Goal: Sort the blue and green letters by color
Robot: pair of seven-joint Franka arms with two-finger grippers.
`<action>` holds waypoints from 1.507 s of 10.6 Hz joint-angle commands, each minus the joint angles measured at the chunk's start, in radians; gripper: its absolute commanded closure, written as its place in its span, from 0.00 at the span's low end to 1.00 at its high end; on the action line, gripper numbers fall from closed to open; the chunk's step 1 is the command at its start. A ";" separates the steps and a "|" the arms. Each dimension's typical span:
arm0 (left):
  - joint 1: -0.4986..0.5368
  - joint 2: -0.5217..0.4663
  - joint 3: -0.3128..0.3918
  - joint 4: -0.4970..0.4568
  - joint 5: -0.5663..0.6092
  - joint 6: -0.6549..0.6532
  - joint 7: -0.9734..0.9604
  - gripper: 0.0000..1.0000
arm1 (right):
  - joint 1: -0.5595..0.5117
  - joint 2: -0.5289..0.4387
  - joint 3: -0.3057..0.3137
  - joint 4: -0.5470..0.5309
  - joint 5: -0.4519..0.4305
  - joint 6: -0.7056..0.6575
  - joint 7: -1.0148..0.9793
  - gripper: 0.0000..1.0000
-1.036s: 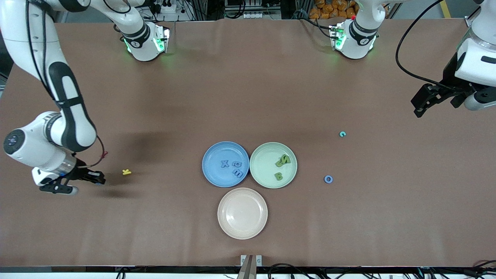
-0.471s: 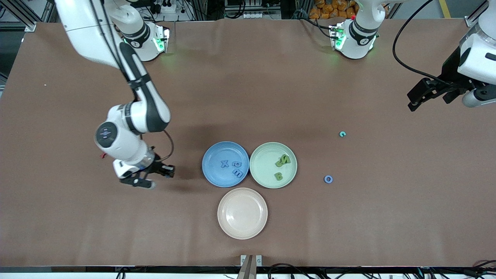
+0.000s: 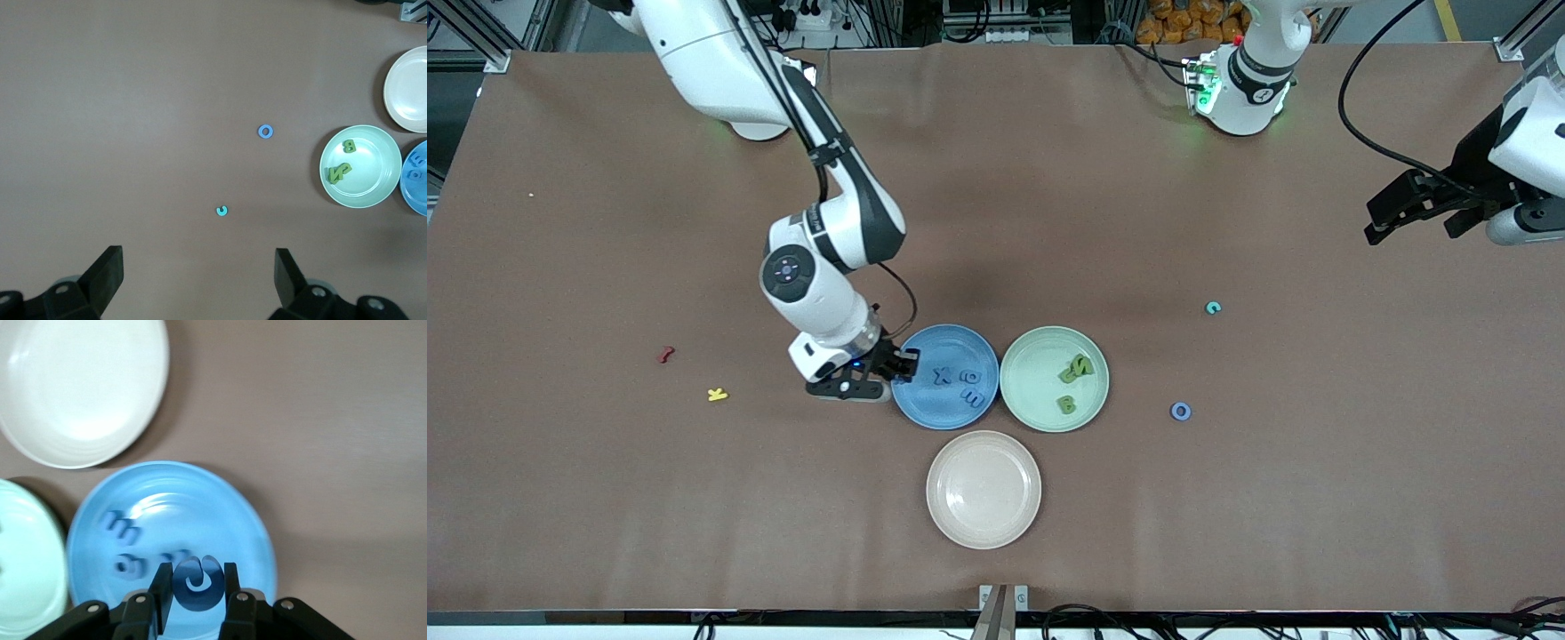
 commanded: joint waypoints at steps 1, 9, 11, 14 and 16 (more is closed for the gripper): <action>-0.005 0.003 0.002 0.016 -0.024 -0.025 0.027 0.00 | 0.042 0.064 -0.011 0.105 0.010 0.003 0.068 0.00; -0.004 0.000 0.002 0.013 -0.016 -0.059 0.021 0.00 | -0.359 -0.090 -0.006 0.086 -0.125 -0.318 -0.275 0.00; -0.001 0.001 0.001 0.013 -0.016 -0.059 0.005 0.00 | -0.434 -0.152 -0.006 0.044 -0.189 -0.321 -0.286 0.00; -0.002 0.006 -0.001 0.017 -0.004 -0.057 0.005 0.00 | -0.523 -0.283 -0.005 -0.042 -0.301 -0.324 -0.297 0.00; -0.010 0.006 -0.005 0.020 0.022 -0.057 0.004 0.00 | -0.542 -0.365 -0.006 -0.042 -0.315 -0.423 -0.290 0.00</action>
